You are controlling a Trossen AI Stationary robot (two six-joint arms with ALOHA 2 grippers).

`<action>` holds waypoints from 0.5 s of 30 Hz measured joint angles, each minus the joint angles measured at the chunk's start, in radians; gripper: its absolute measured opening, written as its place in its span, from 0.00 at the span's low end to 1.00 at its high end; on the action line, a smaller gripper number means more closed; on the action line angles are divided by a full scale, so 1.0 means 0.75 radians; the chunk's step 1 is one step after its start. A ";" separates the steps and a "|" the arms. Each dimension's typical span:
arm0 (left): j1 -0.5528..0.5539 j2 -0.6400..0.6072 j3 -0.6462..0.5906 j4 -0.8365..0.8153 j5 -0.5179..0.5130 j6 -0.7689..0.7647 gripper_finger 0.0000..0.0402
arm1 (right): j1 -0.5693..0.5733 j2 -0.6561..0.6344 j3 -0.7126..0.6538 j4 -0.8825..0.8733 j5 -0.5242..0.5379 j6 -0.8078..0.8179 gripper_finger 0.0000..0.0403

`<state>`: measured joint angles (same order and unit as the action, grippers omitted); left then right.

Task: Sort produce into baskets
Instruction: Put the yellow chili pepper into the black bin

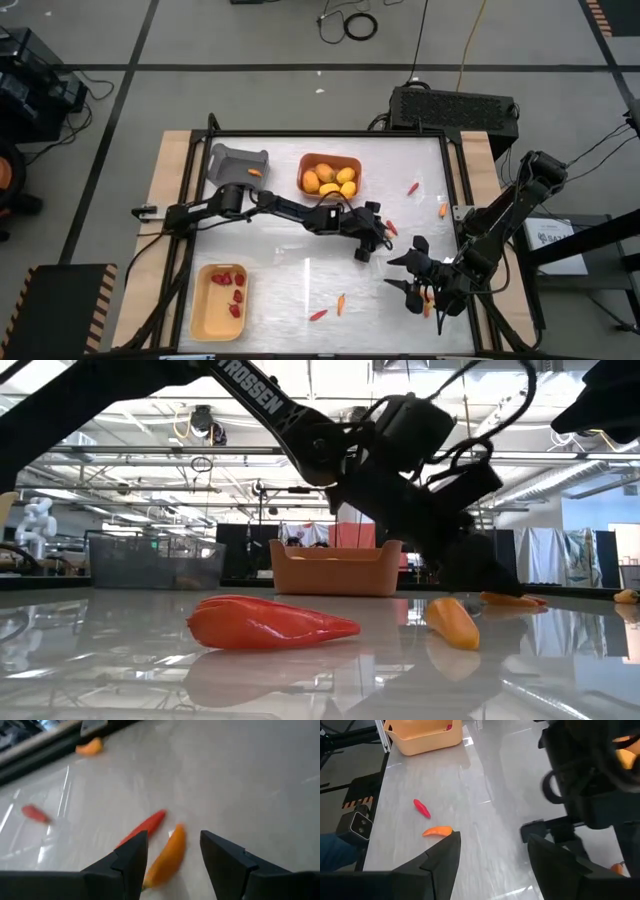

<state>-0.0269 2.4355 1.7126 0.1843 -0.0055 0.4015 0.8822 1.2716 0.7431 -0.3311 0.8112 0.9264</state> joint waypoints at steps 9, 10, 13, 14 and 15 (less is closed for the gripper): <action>0.069 0.000 0.000 -0.107 0.129 -0.143 0.47 | 0.000 0.000 0.000 0.000 0.000 -0.001 0.55; 0.071 -0.001 0.001 -0.119 0.136 -0.144 0.47 | 0.000 0.000 0.000 0.000 0.000 -0.003 0.55; 0.073 -0.004 0.002 -0.149 0.143 -0.145 0.45 | 0.000 0.000 0.000 -0.001 0.000 -0.005 0.55; 0.073 -0.004 0.002 -0.150 0.146 -0.145 0.43 | 0.000 0.000 0.000 -0.001 0.000 -0.005 0.55; 0.073 -0.004 0.002 -0.151 0.147 -0.145 0.42 | 0.000 0.000 0.000 -0.001 0.000 -0.005 0.55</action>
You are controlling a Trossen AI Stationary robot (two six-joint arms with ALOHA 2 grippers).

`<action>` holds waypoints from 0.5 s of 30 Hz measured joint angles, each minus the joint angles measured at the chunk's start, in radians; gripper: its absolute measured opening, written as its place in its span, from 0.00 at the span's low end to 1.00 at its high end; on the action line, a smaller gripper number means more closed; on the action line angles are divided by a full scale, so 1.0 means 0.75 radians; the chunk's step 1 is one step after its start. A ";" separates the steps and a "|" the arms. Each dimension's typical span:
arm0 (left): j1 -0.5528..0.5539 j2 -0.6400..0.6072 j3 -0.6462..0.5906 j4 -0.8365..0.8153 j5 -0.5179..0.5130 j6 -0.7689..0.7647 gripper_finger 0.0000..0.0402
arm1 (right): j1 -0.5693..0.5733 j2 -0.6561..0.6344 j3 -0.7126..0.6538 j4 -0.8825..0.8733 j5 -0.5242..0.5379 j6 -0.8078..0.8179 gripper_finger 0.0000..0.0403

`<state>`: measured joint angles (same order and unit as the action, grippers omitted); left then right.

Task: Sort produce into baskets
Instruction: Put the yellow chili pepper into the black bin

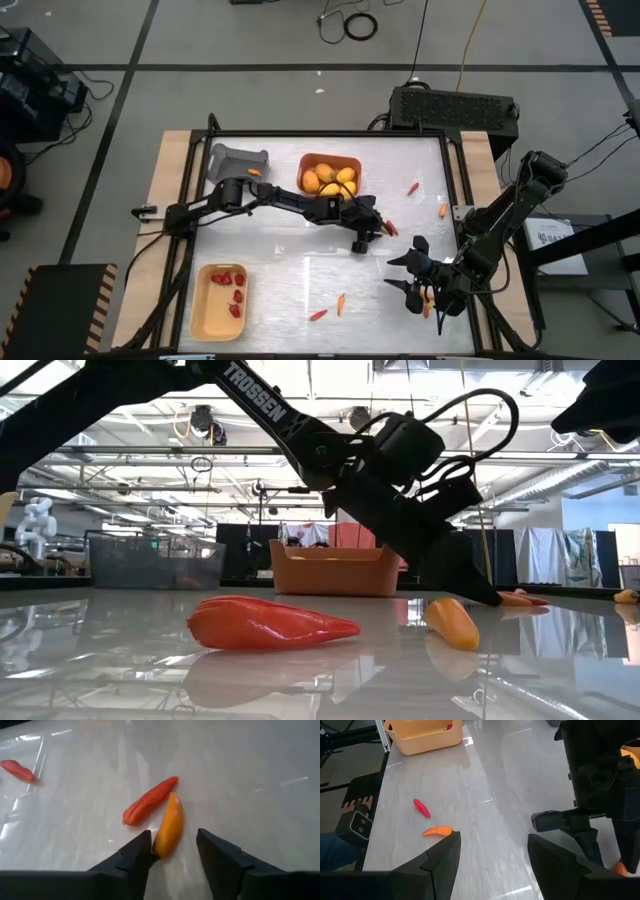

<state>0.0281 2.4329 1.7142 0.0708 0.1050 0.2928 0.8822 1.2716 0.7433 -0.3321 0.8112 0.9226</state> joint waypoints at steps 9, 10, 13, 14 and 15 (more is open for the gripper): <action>-0.007 0.000 -0.001 -0.008 0.007 -0.001 0.19 | 0.000 0.000 0.000 -0.002 0.000 -0.001 0.55; -0.007 0.000 -0.001 -0.008 0.007 -0.001 0.17 | 0.000 0.000 0.000 -0.002 -0.001 -0.001 0.55; -0.014 0.000 -0.001 -0.008 0.004 0.000 0.11 | 0.000 0.000 0.000 -0.002 -0.001 -0.001 0.55; -0.017 0.000 -0.001 -0.007 0.001 0.000 0.09 | 0.000 0.000 0.000 -0.002 -0.001 -0.001 0.55; -0.021 0.000 -0.002 -0.007 0.000 -0.009 0.08 | 0.000 0.000 0.000 -0.003 -0.001 -0.001 0.55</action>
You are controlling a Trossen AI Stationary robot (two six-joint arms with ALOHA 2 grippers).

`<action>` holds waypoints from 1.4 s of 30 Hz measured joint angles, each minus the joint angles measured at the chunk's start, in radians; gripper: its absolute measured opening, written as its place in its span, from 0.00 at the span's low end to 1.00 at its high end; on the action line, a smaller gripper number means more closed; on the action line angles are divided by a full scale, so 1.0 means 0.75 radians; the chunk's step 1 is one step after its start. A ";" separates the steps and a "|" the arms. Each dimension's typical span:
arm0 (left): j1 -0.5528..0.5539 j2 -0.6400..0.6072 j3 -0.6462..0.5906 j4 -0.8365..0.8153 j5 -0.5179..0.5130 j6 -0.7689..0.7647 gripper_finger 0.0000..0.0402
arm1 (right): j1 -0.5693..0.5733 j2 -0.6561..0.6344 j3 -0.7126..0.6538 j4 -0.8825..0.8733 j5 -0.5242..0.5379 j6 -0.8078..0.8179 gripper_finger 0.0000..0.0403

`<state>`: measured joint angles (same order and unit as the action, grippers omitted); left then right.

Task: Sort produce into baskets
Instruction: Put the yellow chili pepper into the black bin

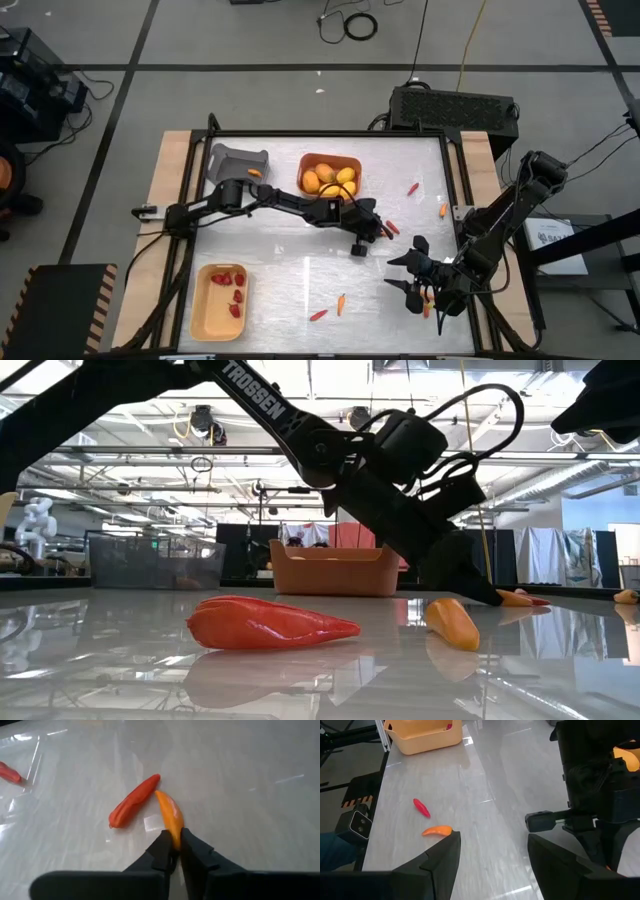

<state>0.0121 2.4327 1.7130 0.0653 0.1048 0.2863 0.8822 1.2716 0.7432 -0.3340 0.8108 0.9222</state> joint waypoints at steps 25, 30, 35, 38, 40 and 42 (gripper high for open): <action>0.002 -0.708 -0.003 -1.535 -0.138 -0.132 0.08 | 0.000 0.000 0.000 0.023 -0.001 0.073 0.55; 0.070 -0.884 -0.105 -1.689 -0.225 -0.194 0.08 | 0.000 0.000 0.000 0.027 -0.003 0.086 0.55; 0.197 -1.137 -0.381 -1.652 -0.296 -0.228 0.08 | 0.000 0.003 0.000 0.027 -0.001 0.120 0.55; 0.299 -1.290 -0.592 -1.577 -0.335 -0.236 0.08 | 0.000 0.019 0.000 0.023 0.000 0.119 0.55; 0.362 -1.388 -0.721 -1.550 -0.340 -0.237 0.08 | 0.000 0.035 0.000 0.022 0.014 0.112 0.55; 0.420 -1.473 -0.829 -1.504 -0.340 -0.237 0.08 | 0.000 0.057 0.000 0.021 0.051 0.087 0.55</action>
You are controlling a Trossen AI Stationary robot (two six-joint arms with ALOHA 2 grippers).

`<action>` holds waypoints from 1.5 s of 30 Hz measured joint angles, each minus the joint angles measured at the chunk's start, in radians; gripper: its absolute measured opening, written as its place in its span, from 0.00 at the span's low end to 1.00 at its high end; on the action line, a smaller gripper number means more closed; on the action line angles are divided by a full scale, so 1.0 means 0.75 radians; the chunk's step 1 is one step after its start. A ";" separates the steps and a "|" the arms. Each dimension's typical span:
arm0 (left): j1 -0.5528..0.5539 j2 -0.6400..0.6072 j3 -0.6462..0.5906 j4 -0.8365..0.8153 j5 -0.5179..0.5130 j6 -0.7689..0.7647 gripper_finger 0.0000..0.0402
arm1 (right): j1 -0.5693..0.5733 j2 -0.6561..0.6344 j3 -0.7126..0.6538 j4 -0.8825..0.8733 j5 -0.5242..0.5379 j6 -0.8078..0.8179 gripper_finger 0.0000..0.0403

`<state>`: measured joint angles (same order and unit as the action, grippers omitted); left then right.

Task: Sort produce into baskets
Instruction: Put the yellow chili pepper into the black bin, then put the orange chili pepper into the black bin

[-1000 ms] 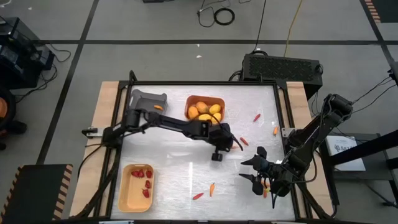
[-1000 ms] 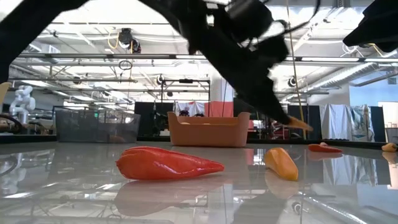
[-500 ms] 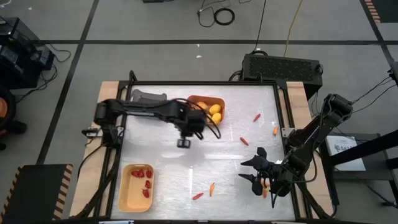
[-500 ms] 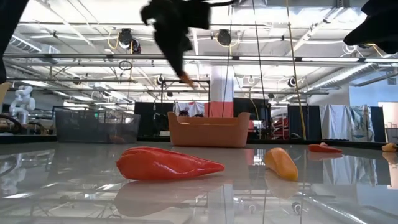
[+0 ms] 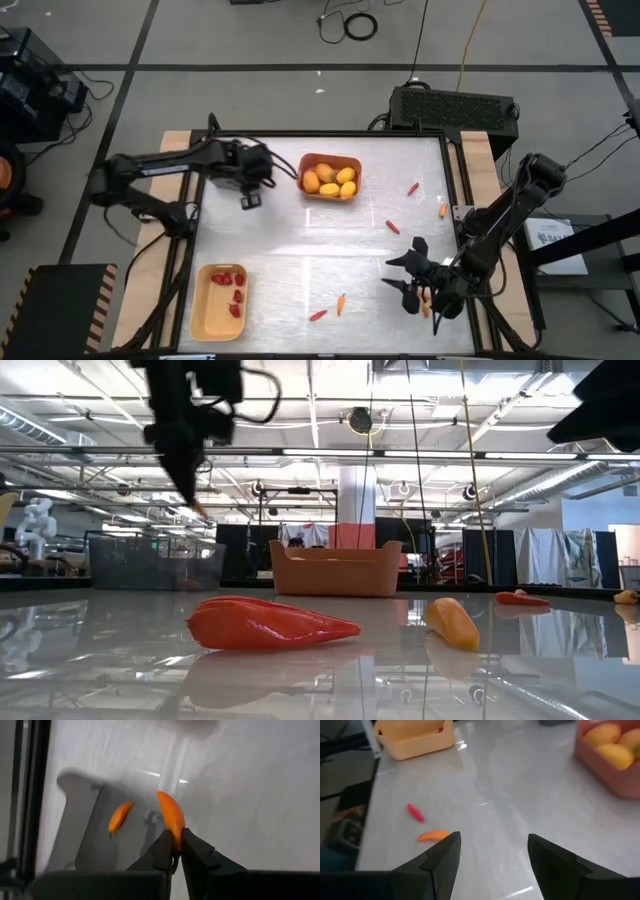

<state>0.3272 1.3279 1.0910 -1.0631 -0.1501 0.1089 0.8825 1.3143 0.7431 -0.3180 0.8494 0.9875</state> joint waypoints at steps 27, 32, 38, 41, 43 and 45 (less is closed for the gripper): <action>0.172 -0.183 -0.316 0.234 -0.190 -0.105 0.48 | -0.210 0.149 0.000 0.040 0.119 0.020 0.55; 0.157 -0.183 -0.316 0.294 -0.086 -0.139 0.50 | -0.210 0.141 0.000 0.038 0.049 0.020 0.55; 0.095 -0.183 -0.300 0.502 0.181 -0.241 0.50 | -0.210 0.074 0.000 0.026 0.023 0.020 0.55; 0.028 -0.183 -0.299 0.704 0.259 -0.299 0.50 | -0.210 0.028 0.000 0.006 -0.008 0.030 0.55; -0.035 -0.168 -0.299 0.868 0.270 -0.311 0.50 | -0.209 0.003 0.000 0.007 -0.021 0.034 0.55; -0.111 -0.131 -0.298 1.048 0.269 -0.308 0.50 | -0.205 -0.011 0.000 0.010 -0.021 0.033 0.55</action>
<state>0.2443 1.2298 0.8677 -0.2768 0.0517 -0.1217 0.7291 1.3061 0.7433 -0.3107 0.8337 1.0122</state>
